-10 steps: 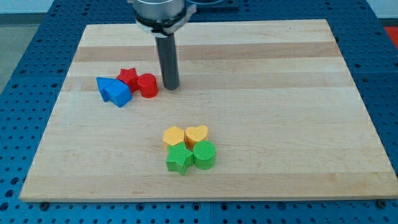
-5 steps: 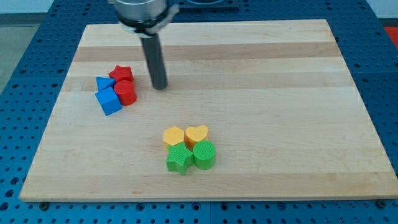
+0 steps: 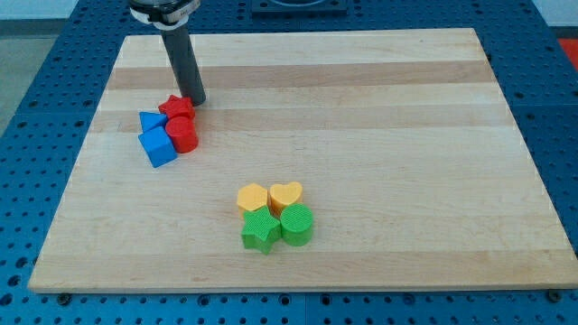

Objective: Push the group of blocks left a bit

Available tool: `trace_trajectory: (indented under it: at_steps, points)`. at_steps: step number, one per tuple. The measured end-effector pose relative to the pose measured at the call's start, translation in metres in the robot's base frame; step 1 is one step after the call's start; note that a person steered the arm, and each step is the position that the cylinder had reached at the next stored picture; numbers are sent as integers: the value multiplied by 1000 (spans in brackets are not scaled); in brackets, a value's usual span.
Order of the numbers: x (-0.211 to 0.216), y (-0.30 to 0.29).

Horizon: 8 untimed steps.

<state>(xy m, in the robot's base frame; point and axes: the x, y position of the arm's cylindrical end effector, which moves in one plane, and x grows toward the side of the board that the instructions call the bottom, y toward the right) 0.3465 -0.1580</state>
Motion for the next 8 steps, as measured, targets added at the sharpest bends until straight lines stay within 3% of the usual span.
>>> trace_trajectory:
  at_steps: [7,8]
  points:
    - [2,-16]
    - [-40,16]
